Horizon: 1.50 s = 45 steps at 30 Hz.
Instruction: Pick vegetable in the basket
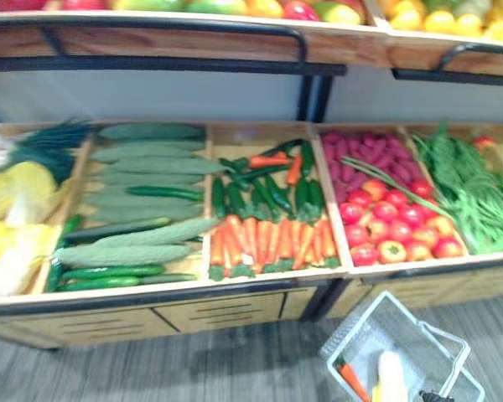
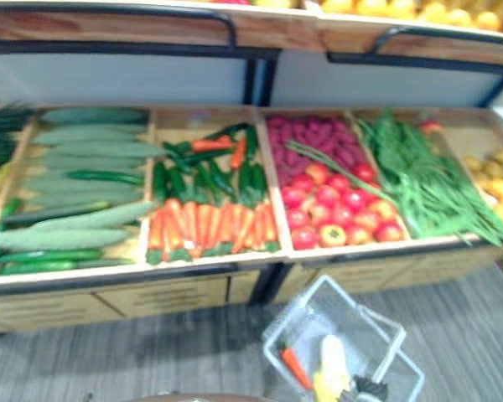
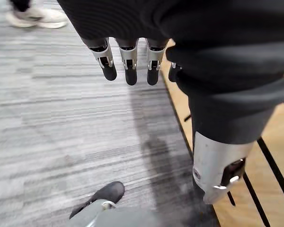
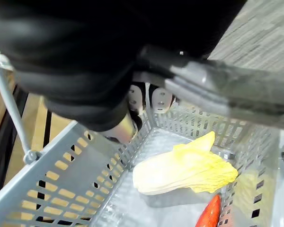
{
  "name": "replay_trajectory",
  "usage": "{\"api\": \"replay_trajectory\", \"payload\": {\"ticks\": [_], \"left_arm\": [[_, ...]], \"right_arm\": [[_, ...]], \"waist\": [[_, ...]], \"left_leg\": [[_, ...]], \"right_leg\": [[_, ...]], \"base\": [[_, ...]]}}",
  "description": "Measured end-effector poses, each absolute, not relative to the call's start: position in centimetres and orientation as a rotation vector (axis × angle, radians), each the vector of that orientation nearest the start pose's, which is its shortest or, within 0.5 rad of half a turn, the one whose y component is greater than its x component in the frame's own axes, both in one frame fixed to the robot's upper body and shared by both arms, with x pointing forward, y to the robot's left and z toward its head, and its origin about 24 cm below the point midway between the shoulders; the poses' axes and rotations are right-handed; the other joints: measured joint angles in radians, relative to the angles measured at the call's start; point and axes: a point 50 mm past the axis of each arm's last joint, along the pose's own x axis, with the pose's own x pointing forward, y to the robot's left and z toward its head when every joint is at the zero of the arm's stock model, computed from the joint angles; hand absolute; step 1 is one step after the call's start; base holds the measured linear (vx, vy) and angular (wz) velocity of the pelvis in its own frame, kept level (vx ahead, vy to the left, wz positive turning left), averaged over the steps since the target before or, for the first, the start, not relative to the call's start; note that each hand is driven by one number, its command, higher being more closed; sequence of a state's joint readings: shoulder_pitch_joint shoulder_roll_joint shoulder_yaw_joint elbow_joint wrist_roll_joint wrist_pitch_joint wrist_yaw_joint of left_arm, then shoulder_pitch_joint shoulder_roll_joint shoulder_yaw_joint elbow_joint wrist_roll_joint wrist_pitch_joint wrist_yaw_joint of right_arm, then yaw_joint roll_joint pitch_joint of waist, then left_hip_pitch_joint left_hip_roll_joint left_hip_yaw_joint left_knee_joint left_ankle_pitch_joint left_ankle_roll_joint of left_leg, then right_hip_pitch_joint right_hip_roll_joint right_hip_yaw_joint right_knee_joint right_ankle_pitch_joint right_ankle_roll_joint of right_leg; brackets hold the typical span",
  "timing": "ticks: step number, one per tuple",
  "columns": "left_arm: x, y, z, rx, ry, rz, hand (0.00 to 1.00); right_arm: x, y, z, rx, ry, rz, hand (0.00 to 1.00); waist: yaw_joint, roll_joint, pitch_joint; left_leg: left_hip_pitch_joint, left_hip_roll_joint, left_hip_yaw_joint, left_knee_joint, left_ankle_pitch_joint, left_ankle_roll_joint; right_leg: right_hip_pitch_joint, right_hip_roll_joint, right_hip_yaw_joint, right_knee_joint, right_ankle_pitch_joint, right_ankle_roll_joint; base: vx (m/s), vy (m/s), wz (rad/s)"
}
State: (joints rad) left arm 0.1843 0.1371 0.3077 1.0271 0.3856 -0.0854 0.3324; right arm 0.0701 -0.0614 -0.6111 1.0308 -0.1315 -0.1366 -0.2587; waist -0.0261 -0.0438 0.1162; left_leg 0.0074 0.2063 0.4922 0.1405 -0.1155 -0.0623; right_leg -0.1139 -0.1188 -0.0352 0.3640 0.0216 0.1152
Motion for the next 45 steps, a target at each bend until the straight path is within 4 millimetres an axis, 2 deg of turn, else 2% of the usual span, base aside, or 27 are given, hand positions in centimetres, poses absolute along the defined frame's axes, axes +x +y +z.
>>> {"api": "replay_trajectory", "payload": {"ticks": [1, 2, 3, 4, 5, 8, 9, 10, 13, 16, 18, 19, 20, 21, 22, 23, 24, 25, 26, 27, 28, 29, 31, 34, 37, 40, 45], "left_arm": [[6.7, 25.8, -14.7, 0.523, 1.061, 0.429, 0.0], [6.9, 25.7, -14.7, 0.529, 1.058, 0.419, 0.0], [7.2, 25.9, -14.5, 0.533, 1.037, 0.424, 0.0], [7.3, 26.3, -14.3, 0.559, 1.032, 0.417, 0.0], [7.4, 26.5, -14.2, 0.566, 1.027, 0.417, 0.0], [7.3, 27.4, -13.8, 0.595, 1.014, 0.44, 0.0], [7.0, 27.6, -13.8, 0.604, 1.018, 0.447, 0.0], [6.8, 27.9, -13.7, 0.612, 1.024, 0.45, 0.0], [5.8, 25.7, -14.7, 0.578, 1.061, 0.4, 0.0], [6.1, 24.4, -15.0, 0.587, 1.059, 0.335, 0.0], [6.3, 23.4, -15.3, 0.577, 1.055, 0.302, 0.0], [7.0, 22.5, -15.4, 0.571, 1.039, 0.274, 0.0], [7.2, 22.0, -15.5, 0.562, 1.037, 0.264, 0.0], [7.3, 22.5, -15.4, 0.575, 1.037, 0.269, 0.0], [7.9, 23.3, -15.2, 0.592, 1.03, 0.28, 0.0], [8.4, 22.6, -15.3, 0.582, 1.021, 0.257, 0.0], [8.8, 22.1, -15.2, 0.6, 0.994, 0.223, 0.0], [9.1, 22.1, -15.1, 0.604, 0.98, 0.22, 0.0], [9.0, 22.3, -15.1, 0.607, 0.981, 0.227, 0.0], [8.8, 22.3, -15.1, 0.607, 0.987, 0.228, 0.0], [7.8, 22.2, -15.3, 0.603, 1.007, 0.23, 0.0], [7.1, 22.3, -15.4, 0.6, 1.022, 0.235, 0.0], [7.0, 22.1, -15.3, 0.583, 1.017, 0.247, 0.0], [6.0, 22.3, -15.5, 0.575, 1.042, 0.259, 0.0], [6.3, 22.6, -15.4, 0.575, 1.04, 0.27, 0.0], [6.8, 22.7, -15.3, 0.579, 1.028, 0.27, 0.0], [7.1, 22.8, -15.3, 0.59, 1.018, 0.261, 0.0]], "right_arm": [[8.4, -26.4, -14.2, -0.024, 0.943, -0.791, 1.0], [8.4, -26.5, -14.2, -0.035, 0.942, -0.783, 1.0], [8.7, -26.4, -14.2, -0.046, 0.938, -0.766, 1.0], [8.6, -26.7, -14.1, -0.052, 0.938, -0.779, 1.0], [8.5, -26.8, -14.1, -0.057, 0.943, -0.777, 1.0], [8.8, -26.4, -14.2, -0.075, 0.954, -0.742, 1.0], [8.8, -25.7, -14.5, -0.069, 0.963, -0.72, 1.0], [8.9, -25.5, -14.5, -0.074, 0.966, -0.705, 1.0], [9.4, -26.1, -14.2, -0.128, 0.964, -0.676, 1.0], [9.1, -26.2, -14.4, -0.147, 0.991, -0.669, 1.0], [8.4, -26.6, -14.4, -0.183, 1.007, -0.652, 1.0], [7.9, -27.1, -14.3, -0.206, 1.012, -0.653, 1.0], [8.6, -27.7, -13.9, -0.224, 0.979, -0.659, 1.0], [8.9, -27.4, -13.9, -0.231, 0.971, -0.642, 1.0], [9.4, -26.7, -13.9, -0.242, 0.957, -0.596, 1.0], [9.0, -27.1, -13.9, -0.253, 0.964, -0.599, 1.0], [9.1, -27.2, -13.9, -0.265, 0.965, -0.595, 1.0], [9.0, -27.2, -13.9, -0.271, 0.967, -0.587, 1.0], [9.7, -26.8, -13.9, -0.262, 0.953, -0.581, 1.0], [10.0, -26.8, -13.8, -0.257, 0.944, -0.581, 1.0], [10.6, -26.6, -13.8, -0.249, 0.936, -0.575, 1.0], [10.8, -26.3, -13.8, -0.24, 0.937, -0.568, 1.0], [10.6, -26.2, -14.0, -0.236, 0.947, -0.568, 1.0], [10.3, -26.5, -14.0, -0.242, 0.955, -0.573, 1.0], [10.0, -26.6, -14.1, -0.229, 0.968, -0.589, 1.0], [10.2, -26.7, -14.1, -0.219, 0.97, -0.6, 1.0], [10.5, -27.2, -13.9, -0.236, 0.957, -0.601, 1.0]], "waist": [[-0.002, 0.02, 0.015], [-0.002, 0.029, 0.012], [-0.005, 0.024, 0.015], [-0.017, 0.013, 0.009], [-0.018, 0.013, 0.009], [0.003, 0.005, -0.001], [0.01, -0.011, -0.015], [0.012, -0.019, -0.023], [0.019, 0.042, -0.054], [0.0, 0.049, -0.059], [-0.003, 0.075, -0.076], [-0.01, 0.095, -0.066], [-0.012, 0.104, -0.064], [-0.018, 0.094, -0.067], [-0.024, 0.068, -0.038], [-0.033, 0.064, -0.032], [-0.026, 0.057, -0.028], [-0.021, 0.049, -0.019], [-0.007, 0.037, -0.007], [0.003, 0.04, -0.001], [0.014, 0.048, 0.0], [0.021, 0.051, 0.001], [0.028, 0.046, 0.01], [0.029, 0.05, 0.008], [0.027, 0.061, 0.001], [0.024, 0.055, 0.008], [0.025, 0.072, 0.005]], "left_leg": [[0.0, 0.009, 0.05, -0.001, 0.0, 0.027], [-0.003, 0.021, 0.084, -0.01, 0.001, 0.041], [0.015, 0.006, 0.161, -0.016, -0.01, 0.057], [0.024, -0.007, 0.205, -0.006, -0.016, 0.068], [0.023, -0.006, 0.221, 0.005, -0.021, 0.075], [0.012, 0.013, 0.325, 0.045, -0.022, 0.076], [-0.01, 0.026, 0.379, 0.081, -0.022, 0.076], [-0.02, 0.034, 0.403, 0.101, -0.022, 0.075], [-0.041, 0.147, 0.488, 0.199, -0.016, 0.068], [-0.039, 0.214, 0.514, 0.296, -0.01, 0.061], [-0.026, 0.261, 0.515, 0.33, 0.003, 0.064], [0.01, 0.281, 0.519, 0.323, 0.038, 0.076], [0.019, 0.349, 0.521, 0.376, 0.047, 0.068], [0.017, 0.369, 0.527, 0.427, 0.056, 0.058], [0.008, 0.429, 0.501, 0.553, 0.065, 0.021], [-0.009, 0.437, 0.472, 0.564, 0.016, -0.05], [-0.025, 0.379, 0.424, 0.517, -0.024, -0.077], [-0.032, 0.337, 0.388, 0.488, -0.032, -0.069], [-0.05, 0.256, 0.286, 0.453, -0.032, -0.059], [-0.071, 0.19, 0.16, 0.42, -0.022, -0.045], [-0.083, 0.103, -0.006, 0.36, 0.055, -0.02], [-0.078, 0.082, -0.068, 0.359, 0.053, -0.016], [-0.105, 0.011, -0.304, 0.419, 0.046, -0.028], [-0.094, -0.022, -0.398, 0.414, -0.003, -0.053], [-0.037, -0.043, -0.398, 0.239, -0.078, -0.064], [-0.03, -0.055, -0.413, 0.139, -0.095, -0.068], [0.014, -0.055, -0.422, 0.054, -0.097, -0.07]], "right_leg": [[0.002, -0.006, -0.062, -0.066, 0.055, -0.019], [0.022, -0.012, -0.088, -0.101, 0.058, -0.023], [-0.018, -0.063, -0.172, 0.105, -0.034, -0.071], [-0.013, -0.121, -0.232, 0.283, -0.081, -0.076], [0.003, -0.142, -0.263, 0.332, -0.081, -0.076], [0.086, -0.197, -0.35, 0.304, -0.062, -0.062], [0.12, -0.194, -0.376, 0.17, 0.02, -0.059], [0.127, -0.185, -0.388, 0.119, 0.006, -0.056], [0.18, -0.099, -0.471, -0.123, -0.023, -0.054], [0.205, -0.072, -0.477, -0.18, -0.074, -0.042], [0.221, -0.042, -0.476, -0.194, -0.075, -0.042], [0.178, -0.052, -0.477, -0.086, -0.115, -0.035], [0.147, -0.006, -0.459, -0.16, -0.174, -0.024], [0.171, 0.021, -0.456, -0.329, -0.115, -0.036], [0.205, 0.032, -0.457, -0.421, -0.015, -0.05], [0.208, 0.036, -0.433, -0.409, -0.013, -0.066], [0.206, 0.018, -0.381, -0.39, -0.016, -0.067], [0.207, 0.004, -0.356, -0.38, -0.018, -0.069], [0.204, -0.024, -0.313, -0.357, -0.025, -0.071], [0.198, -0.036, -0.278, -0.339, -0.03, -0.064], [0.184, -0.04, -0.228, -0.321, -0.053, -0.041], [0.181, -0.035, -0.205, -0.324, -0.072, -0.028], [0.165, -0.042, -0.116, -0.337, -0.064, -0.02], [0.15, -0.034, -0.03, -0.361, -0.057, -0.013], [0.108, -0.028, 0.016, -0.42, 0.008, 0.004], [0.081, -0.029, 0.018, -0.454, 0.064, 0.018], [0.081, -0.025, 0.015, -0.451, 0.068, 0.023]], "base": [[-0.05, 0.134, -0.99], [-0.08, 0.184, -1.16], [-0.08, 0.156, -1.05], [-0.07, 0.138, -1.03], [-0.06, 0.047, -1.06], [-0.08, -0.085, -1.26], [-0.04, -0.23, -1.05], [-0.04, -0.305, -1.36], [-0.02, -0.331, -1.28], [0.01, -0.33, -0.64], [0.02, -0.147, -0.42], [-0.04, -0.132, -0.55], [-0.04, -0.175, -0.58], [-0.14, -0.353, -0.53], [-0.07, -0.278, -0.3], [-0.05, -0.181, -0.37], [0.03, 0.049, -0.46], [0.02, 0.054, -0.84], [-0.02, 0.06, -1.04], [-0.05, 0.117, -1.4], [-0.05, 0.134, -1.28], [-0.02, 0.12, -1.25], [0.0, 0.101, -0.94], [-0.01, 0.158, -0.75], [0.0, 0.152, -0.33], [-0.02, 0.096, -0.01], [-0.02, 0.023, 0.02]]}}
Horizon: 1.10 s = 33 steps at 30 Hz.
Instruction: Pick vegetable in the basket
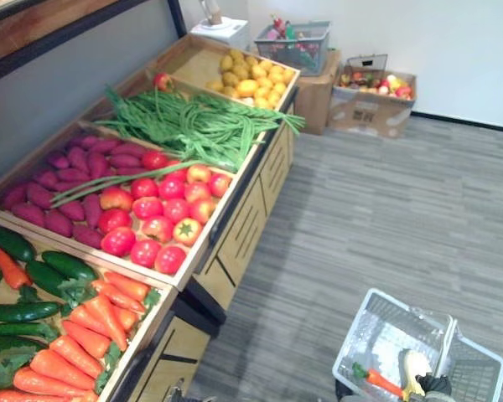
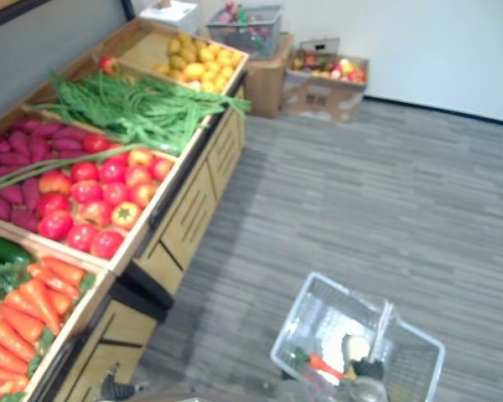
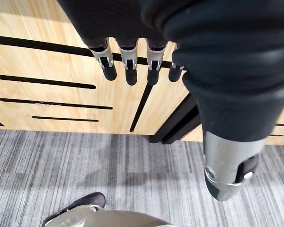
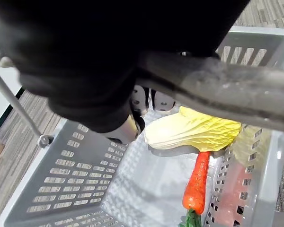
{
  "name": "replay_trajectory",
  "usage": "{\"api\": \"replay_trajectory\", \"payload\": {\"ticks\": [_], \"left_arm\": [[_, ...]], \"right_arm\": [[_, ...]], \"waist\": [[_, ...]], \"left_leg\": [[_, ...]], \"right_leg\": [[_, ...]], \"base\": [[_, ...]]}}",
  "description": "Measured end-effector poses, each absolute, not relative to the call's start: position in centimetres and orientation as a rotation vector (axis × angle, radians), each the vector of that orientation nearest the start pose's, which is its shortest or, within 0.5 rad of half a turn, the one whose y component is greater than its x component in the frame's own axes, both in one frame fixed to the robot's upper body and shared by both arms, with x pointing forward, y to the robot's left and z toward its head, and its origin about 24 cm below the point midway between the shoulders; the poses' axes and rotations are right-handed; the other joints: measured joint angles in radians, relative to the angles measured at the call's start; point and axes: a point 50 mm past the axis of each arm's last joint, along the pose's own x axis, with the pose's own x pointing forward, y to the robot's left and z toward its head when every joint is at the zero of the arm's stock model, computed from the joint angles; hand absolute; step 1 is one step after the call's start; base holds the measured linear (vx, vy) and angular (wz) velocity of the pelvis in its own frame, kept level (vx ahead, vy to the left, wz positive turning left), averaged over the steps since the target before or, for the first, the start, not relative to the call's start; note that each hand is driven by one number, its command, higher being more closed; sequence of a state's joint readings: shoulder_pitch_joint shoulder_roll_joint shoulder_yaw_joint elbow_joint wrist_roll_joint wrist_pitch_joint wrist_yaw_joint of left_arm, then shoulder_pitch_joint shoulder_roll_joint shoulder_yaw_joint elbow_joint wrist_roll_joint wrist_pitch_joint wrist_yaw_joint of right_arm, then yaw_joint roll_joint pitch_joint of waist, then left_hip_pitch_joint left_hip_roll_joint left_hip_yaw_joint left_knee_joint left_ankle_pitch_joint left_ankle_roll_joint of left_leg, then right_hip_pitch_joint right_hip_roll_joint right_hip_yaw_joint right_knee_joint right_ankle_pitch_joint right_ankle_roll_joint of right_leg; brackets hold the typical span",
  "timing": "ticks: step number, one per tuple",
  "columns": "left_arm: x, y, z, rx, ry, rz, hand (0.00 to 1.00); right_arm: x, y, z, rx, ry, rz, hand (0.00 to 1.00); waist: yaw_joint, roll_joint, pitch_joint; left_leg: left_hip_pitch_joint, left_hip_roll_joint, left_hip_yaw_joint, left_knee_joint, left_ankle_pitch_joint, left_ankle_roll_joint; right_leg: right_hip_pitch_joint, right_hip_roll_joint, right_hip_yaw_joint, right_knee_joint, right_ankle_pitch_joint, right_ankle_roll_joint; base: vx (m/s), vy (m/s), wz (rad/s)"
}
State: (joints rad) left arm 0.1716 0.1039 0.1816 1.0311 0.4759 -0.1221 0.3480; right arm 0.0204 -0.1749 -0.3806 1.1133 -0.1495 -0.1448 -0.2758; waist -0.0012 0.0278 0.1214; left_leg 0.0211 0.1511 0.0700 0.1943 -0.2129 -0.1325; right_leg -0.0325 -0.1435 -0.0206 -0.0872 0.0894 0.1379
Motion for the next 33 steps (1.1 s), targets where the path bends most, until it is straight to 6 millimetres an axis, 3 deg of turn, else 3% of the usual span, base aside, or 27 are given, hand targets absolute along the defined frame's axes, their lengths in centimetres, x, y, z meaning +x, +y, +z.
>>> {"api": "replay_trajectory", "payload": {"ticks": [3, 7, 11, 13, 14, 15, 16, 17, 18, 19, 20, 22, 26, 33], "left_arm": [[7.1, 22.6, -15.3, 0.596, 1.02, 0.239, 0.0], [6.3, 22.4, -15.5, 0.598, 1.043, 0.218, 0.0], [6.7, 22.6, -15.4, 0.614, 1.032, 0.199, 0.0], [6.8, 22.9, -15.3, 0.621, 1.028, 0.202, 0.0], [7.0, 23.0, -15.3, 0.621, 1.021, 0.204, 0.0], [7.1, 23.0, -15.3, 0.62, 1.019, 0.204, 0.0], [7.4, 23.1, -15.1, 0.623, 1.009, 0.207, 0.0], [7.7, 23.1, -15.0, 0.625, 0.997, 0.206, 0.0], [8.3, 23.3, -14.8, 0.637, 0.974, 0.205, 0.0], [7.6, 23.6, -14.9, 0.651, 0.991, 0.197, 0.0], [7.4, 23.6, -14.9, 0.651, 0.997, 0.194, 0.0], [7.0, 23.1, -15.1, 0.642, 1.01, 0.179, 0.0], [7.0, 21.7, -15.5, 0.617, 1.011, 0.143, 0.0], [6.9, 21.6, -15.5, 0.617, 1.012, 0.141, 0.0]], "right_arm": [[10.6, -27.3, -13.8, -0.239, 0.952, -0.596, 1.0], [10.8, -27.2, -13.8, -0.229, 0.947, -0.579, 1.0], [11.6, -26.9, -13.5, -0.236, 0.92, -0.557, 1.0], [12.1, -26.8, -13.4, -0.241, 0.907, -0.544, 1.0], [12.7, -26.6, -13.3, -0.243, 0.893, -0.534, 1.0], [13.0, -26.4, -13.2, -0.245, 0.885, -0.526, 1.0], [13.9, -26.0, -12.9, -0.247, 0.859, -0.509, 1.0], [14.0, -26.1, -12.8, -0.246, 0.85, -0.512, 1.0], [13.6, -26.4, -12.8, -0.228, 0.855, -0.554, 1.0], [12.7, -26.4, -13.1, -0.232, 0.877, -0.57, 1.0], [12.7, -26.2, -13.2, -0.23, 0.879, -0.564, 1.0], [13.5, -25.5, -13.1, -0.237, 0.865, -0.527, 1.0], [12.5, -25.5, -13.6, -0.235, 0.9, -0.53, 1.0], [10.5, -25.4, -14.3, -0.212, 0.957, -0.549, 1.0]], "waist": [[0.003, 0.006, -0.004], [0.003, -0.006, -0.003], [0.003, -0.025, 0.0], [0.002, -0.028, 0.002], [0.01, -0.031, 0.006], [0.013, -0.018, 0.002], [0.029, -0.004, 0.016], [0.028, -0.009, 0.02], [0.02, -0.024, 0.033], [0.023, -0.037, 0.026], [0.029, -0.052, 0.01], [0.034, -0.038, 0.008], [0.031, -0.012, 0.002], [0.029, -0.014, 0.003]], "left_leg": [[0.014, -0.003, 0.015, -0.031, -0.025, -0.001], [0.032, -0.012, 0.077, -0.013, -0.064, 0.006], [0.029, -0.019, 0.146, 0.026, -0.094, 0.022], [0.036, -0.016, 0.174, 0.05, -0.111, 0.039], [0.034, -0.013, 0.183, 0.06, -0.111, 0.059], [0.034, -0.008, 0.191, 0.063, -0.103, 0.077], [0.041, 0.02, 0.218, 0.053, -0.094, 0.087], [0.045, 0.013, 0.227, 0.05, -0.095, 0.087], [0.072, -0.002, 0.23, 0.052, -0.094, 0.086], [0.088, -0.011, 0.233, 0.048, -0.089, 0.076], [0.087, -0.017, 0.251, 0.03, -0.083, 0.067], [0.048, -0.003, 0.289, 0.017, -0.067, 0.057], [0.042, 0.023, 0.306, 0.02, -0.027, 0.029], [0.043, 0.069, 0.299, 0.157, 0.043, 0.009]], "right_leg": [[-0.016, 0.001, 0.026, -0.002, 0.003, 0.005], [-0.04, 0.001, 0.096, 0.016, 0.005, 0.008], [-0.112, 0.013, 0.173, 0.078, 0.013, 0.02], [-0.136, 0.025, 0.135, 0.111, 0.035, 0.001], [-0.16, 0.04, 0.058, 0.118, 0.092, -0.053], [-0.157, 0.048, 0.02, 0.088, 0.147, -0.097], [-0.177, 0.036, -0.113, 0.174, 0.089, -0.134], [-0.204, 0.012, -0.174, 0.289, 0.001, -0.134], [-0.223, -0.038, -0.225, 0.538, -0.156, -0.129], [-0.204, -0.041, -0.201, 0.575, -0.184, -0.109], [-0.199, -0.021, -0.167, 0.511, -0.187, -0.076], [-0.186, 0.012, -0.136, 0.362, -0.166, -0.036], [-0.153, 0.052, -0.134, 0.251, -0.122, -0.055], [-0.059, 0.084, -0.128, 0.168, -0.108, -0.079]], "base": [[-0.05, 0.046, -0.18], [-0.04, 0.059, -0.51], [0.01, 0.058, -0.7], [0.0, 0.03, -0.73], [-0.02, 0.033, -0.79], [-0.07, -0.007, -1.02], [-0.09, -0.01, -0.66], [-0.06, -0.019, -0.33], [-0.06, 0.007, 0.04], [-0.03, -0.032, -0.12], [-0.03, -0.08, -0.43], [-0.03, -0.115, -0.63], [-0.03, -0.106, -0.2], [0.02, -0.104, -0.1]]}}
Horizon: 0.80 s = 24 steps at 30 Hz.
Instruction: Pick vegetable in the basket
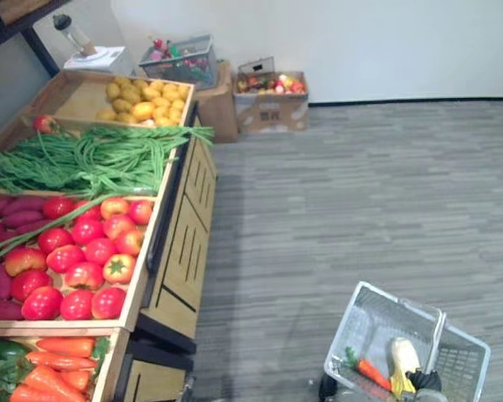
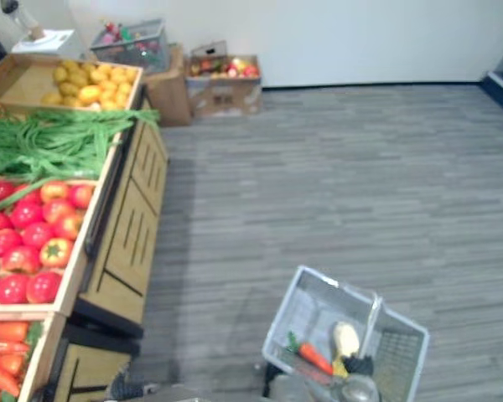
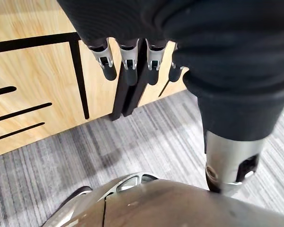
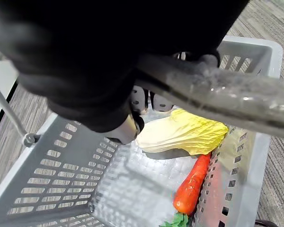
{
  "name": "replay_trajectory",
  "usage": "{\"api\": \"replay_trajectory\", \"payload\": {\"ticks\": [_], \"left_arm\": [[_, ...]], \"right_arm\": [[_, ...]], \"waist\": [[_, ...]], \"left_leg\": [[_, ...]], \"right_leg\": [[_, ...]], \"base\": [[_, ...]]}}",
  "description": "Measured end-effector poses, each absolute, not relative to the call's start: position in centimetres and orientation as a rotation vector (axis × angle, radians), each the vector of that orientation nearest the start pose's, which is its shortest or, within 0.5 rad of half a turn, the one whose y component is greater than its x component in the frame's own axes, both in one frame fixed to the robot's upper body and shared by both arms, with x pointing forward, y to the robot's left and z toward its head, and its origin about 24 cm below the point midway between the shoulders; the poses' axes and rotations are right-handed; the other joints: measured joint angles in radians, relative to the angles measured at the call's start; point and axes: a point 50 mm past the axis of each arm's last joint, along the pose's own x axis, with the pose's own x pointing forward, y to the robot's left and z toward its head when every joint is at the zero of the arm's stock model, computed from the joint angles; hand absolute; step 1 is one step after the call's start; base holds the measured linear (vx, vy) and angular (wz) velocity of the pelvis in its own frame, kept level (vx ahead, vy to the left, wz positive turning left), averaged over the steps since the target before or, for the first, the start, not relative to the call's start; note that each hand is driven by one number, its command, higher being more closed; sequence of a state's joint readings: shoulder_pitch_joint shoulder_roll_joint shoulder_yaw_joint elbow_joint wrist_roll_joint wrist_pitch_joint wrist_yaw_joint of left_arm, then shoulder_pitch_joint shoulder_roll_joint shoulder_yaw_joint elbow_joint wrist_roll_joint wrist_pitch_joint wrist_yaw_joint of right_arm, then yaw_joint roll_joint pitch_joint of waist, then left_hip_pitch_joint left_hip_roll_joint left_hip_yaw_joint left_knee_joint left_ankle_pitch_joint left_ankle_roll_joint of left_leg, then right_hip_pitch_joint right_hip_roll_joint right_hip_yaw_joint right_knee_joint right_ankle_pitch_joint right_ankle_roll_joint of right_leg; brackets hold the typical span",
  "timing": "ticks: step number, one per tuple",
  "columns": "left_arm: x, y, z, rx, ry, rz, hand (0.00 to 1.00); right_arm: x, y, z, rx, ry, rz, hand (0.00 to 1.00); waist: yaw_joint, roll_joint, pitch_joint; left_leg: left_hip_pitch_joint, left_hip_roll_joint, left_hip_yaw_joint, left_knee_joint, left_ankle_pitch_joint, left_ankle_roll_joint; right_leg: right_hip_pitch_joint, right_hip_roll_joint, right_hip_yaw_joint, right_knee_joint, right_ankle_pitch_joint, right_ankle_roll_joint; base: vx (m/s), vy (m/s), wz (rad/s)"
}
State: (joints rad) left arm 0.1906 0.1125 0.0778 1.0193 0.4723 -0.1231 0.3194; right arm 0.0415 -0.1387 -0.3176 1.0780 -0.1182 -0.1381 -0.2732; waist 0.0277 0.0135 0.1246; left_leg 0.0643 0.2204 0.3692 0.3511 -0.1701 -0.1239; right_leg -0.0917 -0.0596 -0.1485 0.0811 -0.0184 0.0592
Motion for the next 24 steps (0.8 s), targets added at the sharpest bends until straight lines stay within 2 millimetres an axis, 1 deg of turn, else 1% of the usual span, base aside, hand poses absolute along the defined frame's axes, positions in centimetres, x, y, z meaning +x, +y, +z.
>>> {"api": "replay_trajectory", "payload": {"ticks": [2, 3, 4, 5, 6, 7, 8, 9, 10, 11, 14, 15, 19, 24], "left_arm": [[7.0, 21.6, -15.5, 0.611, 1.012, 0.147, 0.0], [6.9, 21.4, -15.5, 0.591, 1.015, 0.16, 0.0], [6.9, 21.4, -15.6, 0.574, 1.02, 0.175, 0.0], [6.8, 21.5, -15.6, 0.566, 1.025, 0.185, 0.0], [6.5, 21.5, -15.7, 0.557, 1.037, 0.194, 0.0], [6.3, 21.4, -15.8, 0.554, 1.049, 0.193, 0.0], [6.2, 21.4, -15.8, 0.554, 1.05, 0.193, 0.0], [6.2, 21.4, -15.8, 0.554, 1.051, 0.193, 0.0], [6.2, 21.1, -15.8, 0.548, 1.053, 0.188, 0.0], [6.1, 20.9, -15.9, 0.542, 1.06, 0.184, 0.0], [6.8, 21.3, -15.8, 0.556, 1.047, 0.183, 0.0], [7.0, 21.6, -15.7, 0.564, 1.042, 0.185, 0.0], [7.2, 21.5, -15.7, 0.563, 1.041, 0.181, 0.0], [7.4, 21.2, -15.8, 0.552, 1.043, 0.169, 0.0]], "right_arm": [[10.5, -25.4, -14.3, -0.211, 0.957, -0.552, 1.0], [10.5, -25.5, -14.3, -0.21, 0.956, -0.555, 1.0], [10.5, -25.7, -14.2, -0.206, 0.954, -0.563, 1.0], [10.5, -25.8, -14.2, -0.206, 0.954, -0.566, 1.0], [10.6, -25.8, -14.2, -0.203, 0.958, -0.569, 1.0], [10.6, -25.8, -14.3, -0.202, 0.963, -0.568, 1.0], [10.4, -25.8, -14.4, -0.194, 0.971, -0.577, 1.0], [10.3, -25.9, -14.4, -0.191, 0.973, -0.581, 1.0], [10.4, -26.1, -14.3, -0.196, 0.969, -0.583, 1.0], [10.5, -26.1, -14.2, -0.199, 0.967, -0.583, 1.0], [10.1, -25.6, -14.5, -0.185, 0.978, -0.581, 1.0], [9.9, -25.6, -14.5, -0.186, 0.982, -0.584, 1.0], [9.7, -25.7, -14.6, -0.182, 0.985, -0.59, 1.0], [9.6, -25.9, -14.6, -0.153, 0.987, -0.598, 1.0]], "waist": [[0.0, -0.001, -0.001], [0.001, -0.003, 0.001], [0.004, -0.005, 0.002], [0.005, -0.006, 0.001], [0.007, -0.006, 0.001], [0.005, -0.006, 0.001], [0.004, -0.005, 0.001], [0.004, -0.003, 0.001], [0.003, 0.019, -0.002], [0.005, 0.035, -0.009], [-0.006, 0.011, -0.014], [-0.005, 0.009, -0.015], [-0.009, 0.018, -0.023], [-0.019, 0.017, -0.023]], "left_leg": [[-0.017, -0.004, -0.013, 0.04, 0.013, 0.007], [-0.039, -0.017, -0.066, 0.081, 0.028, 0.02], [-0.074, -0.041, -0.147, 0.119, 0.038, 0.026], [-0.08, -0.062, -0.193, 0.122, 0.029, 0.029], [-0.077, -0.091, -0.251, 0.095, 0.0, 0.027], [-0.075, -0.114, -0.285, 0.043, -0.024, 0.027], [-0.072, -0.128, -0.299, -0.035, -0.026, 0.027], [-0.07, -0.128, -0.299, -0.077, -0.024, 0.029], [-0.061, -0.121, -0.305, -0.165, 0.016, 0.03], [-0.051, -0.105, -0.302, -0.182, -0.027, 0.035], [-0.059, -0.139, -0.292, -0.195, -0.042, 0.053], [-0.05, -0.15, -0.282, -0.208, -0.043, 0.056], [0.0, -0.169, -0.254, -0.246, -0.042, 0.058], [0.027, -0.176, -0.239, -0.247, -0.042, 0.058]], "right_leg": [[-0.001, 0.002, 0.016, 0.0, 0.0, -0.001], [-0.004, 0.003, 0.038, 0.0, 0.001, -0.002], [-0.003, -0.003, 0.068, 0.0, 0.005, -0.008], [-0.007, -0.006, 0.084, -0.003, 0.006, -0.01], [-0.009, -0.01, 0.111, -0.008, 0.006, -0.01], [-0.013, -0.012, 0.143, -0.01, 0.006, -0.01], [-0.016, -0.011, 0.162, -0.007, 0.009, -0.006], [-0.017, -0.009, 0.167, -0.005, 0.01, -0.003], [-0.022, 0.013, 0.178, -0.005, 0.015, 0.006], [-0.026, 0.028, 0.189, -0.01, 0.021, 0.015], [-0.019, -0.004, 0.187, -0.031, 0.045, 0.036], [-0.017, -0.014, 0.192, -0.038, 0.05, 0.044], [0.008, -0.026, 0.215, -0.074, 0.058, 0.057], [0.018, -0.025, 0.232, -0.079, 0.059, 0.058]], "base": [[0.03, -0.058, -0.24], [0.05, -0.025, -0.43], [0.06, -0.008, -0.49], [0.05, 0.022, -0.56], [0.04, 0.052, -0.56], [0.04, 0.086, -0.63], [0.03, 0.139, -0.48], [0.01, 0.196, -0.46], [-0.02, 0.202, -0.53], [0.0, 0.221, -0.48], [0.03, 0.198, -0.08], [0.08, 0.23, -0.12], [0.1, 0.118, -0.19], [0.08, 0.044, -0.21]]}}
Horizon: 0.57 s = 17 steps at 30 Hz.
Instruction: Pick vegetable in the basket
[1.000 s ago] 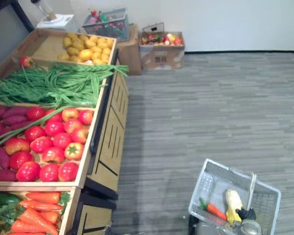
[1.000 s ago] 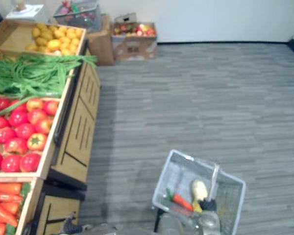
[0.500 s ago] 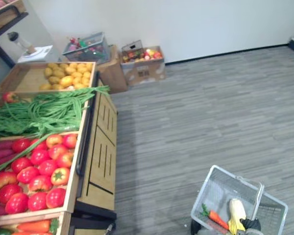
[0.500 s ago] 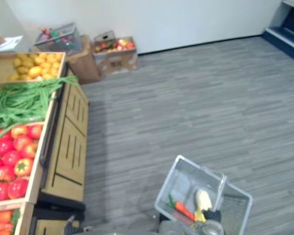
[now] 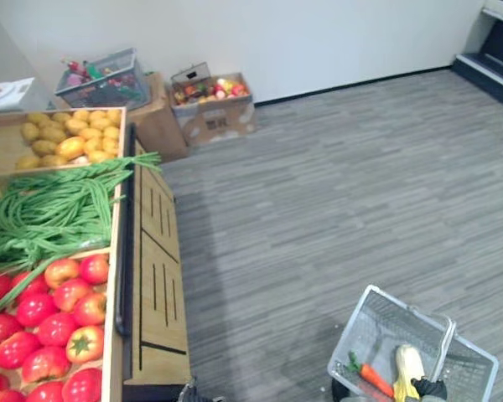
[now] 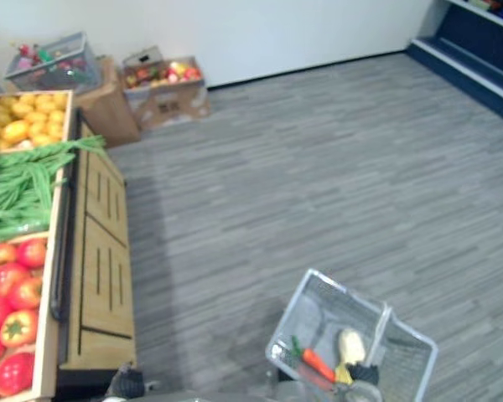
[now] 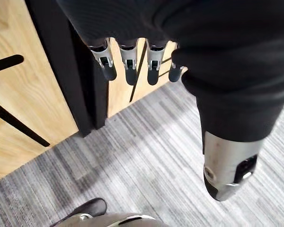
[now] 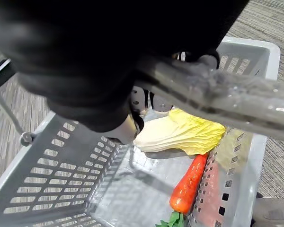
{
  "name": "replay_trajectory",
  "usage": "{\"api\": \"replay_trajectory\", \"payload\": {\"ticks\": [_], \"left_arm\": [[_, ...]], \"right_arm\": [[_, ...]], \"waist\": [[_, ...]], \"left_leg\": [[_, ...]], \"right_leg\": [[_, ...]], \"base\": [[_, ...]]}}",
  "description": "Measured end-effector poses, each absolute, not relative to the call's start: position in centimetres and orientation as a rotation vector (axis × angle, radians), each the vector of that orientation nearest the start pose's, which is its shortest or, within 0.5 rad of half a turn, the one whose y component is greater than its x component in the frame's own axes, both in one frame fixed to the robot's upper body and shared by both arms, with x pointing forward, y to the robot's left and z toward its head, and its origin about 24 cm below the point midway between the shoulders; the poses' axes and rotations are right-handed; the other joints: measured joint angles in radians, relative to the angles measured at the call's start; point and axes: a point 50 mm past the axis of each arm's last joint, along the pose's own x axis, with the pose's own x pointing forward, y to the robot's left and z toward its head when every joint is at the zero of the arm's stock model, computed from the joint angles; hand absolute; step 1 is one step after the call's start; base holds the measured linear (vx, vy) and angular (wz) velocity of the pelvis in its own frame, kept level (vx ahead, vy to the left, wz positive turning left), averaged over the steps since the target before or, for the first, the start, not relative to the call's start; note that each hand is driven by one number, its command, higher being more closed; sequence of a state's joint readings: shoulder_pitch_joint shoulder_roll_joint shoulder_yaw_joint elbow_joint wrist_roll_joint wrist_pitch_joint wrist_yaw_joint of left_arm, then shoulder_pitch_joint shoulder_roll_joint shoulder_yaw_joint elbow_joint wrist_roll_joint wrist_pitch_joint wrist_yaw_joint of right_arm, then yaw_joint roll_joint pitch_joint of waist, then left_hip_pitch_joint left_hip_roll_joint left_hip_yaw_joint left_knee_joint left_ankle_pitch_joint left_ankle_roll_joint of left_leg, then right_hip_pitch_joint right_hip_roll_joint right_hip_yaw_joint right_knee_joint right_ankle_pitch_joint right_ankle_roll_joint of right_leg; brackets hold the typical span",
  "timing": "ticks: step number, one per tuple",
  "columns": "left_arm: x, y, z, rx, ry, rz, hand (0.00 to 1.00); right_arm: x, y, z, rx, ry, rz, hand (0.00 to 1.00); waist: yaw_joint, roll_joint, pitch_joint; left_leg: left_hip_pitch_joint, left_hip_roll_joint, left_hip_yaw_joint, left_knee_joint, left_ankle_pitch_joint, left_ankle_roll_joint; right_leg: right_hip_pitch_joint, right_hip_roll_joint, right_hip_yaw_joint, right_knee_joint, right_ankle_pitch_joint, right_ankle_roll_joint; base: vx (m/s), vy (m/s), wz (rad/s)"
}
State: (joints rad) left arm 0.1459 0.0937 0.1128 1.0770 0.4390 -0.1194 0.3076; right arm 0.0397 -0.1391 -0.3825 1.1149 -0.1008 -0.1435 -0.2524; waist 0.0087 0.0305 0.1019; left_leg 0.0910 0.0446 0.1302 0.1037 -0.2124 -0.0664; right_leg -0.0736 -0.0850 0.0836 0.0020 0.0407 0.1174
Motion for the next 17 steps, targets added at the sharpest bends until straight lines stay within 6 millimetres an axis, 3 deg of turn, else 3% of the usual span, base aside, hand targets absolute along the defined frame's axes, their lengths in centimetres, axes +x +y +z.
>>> {"api": "replay_trajectory", "payload": {"ticks": [13, 17], "left_arm": [[6.6, 21.2, -16.2, 0.522, 1.087, 0.15, 0.0], [6.2, 21.1, -16.3, 0.467, 1.109, 0.164, 0.0]], "right_arm": [[7.4, -25.6, -15.3, -0.045, 1.041, -0.641, 1.0], [6.8, -25.3, -15.5, -0.036, 1.059, -0.634, 1.0]], "waist": [[-0.007, -0.016, -0.006], [-0.007, -0.018, -0.026]], "left_leg": [[0.077, 0.005, 0.001, -0.011, -0.002, 0.001], [0.073, 0.021, 0.001, -0.013, -0.022, 0.007]], "right_leg": [[0.081, 0.01, 0.007, -0.029, 0.012, 0.003], [0.101, 0.023, 0.008, -0.088, 0.051, -0.006]], "base": [[-0.03, -0.011, -0.05], [-0.08, -0.045, -0.07]]}}
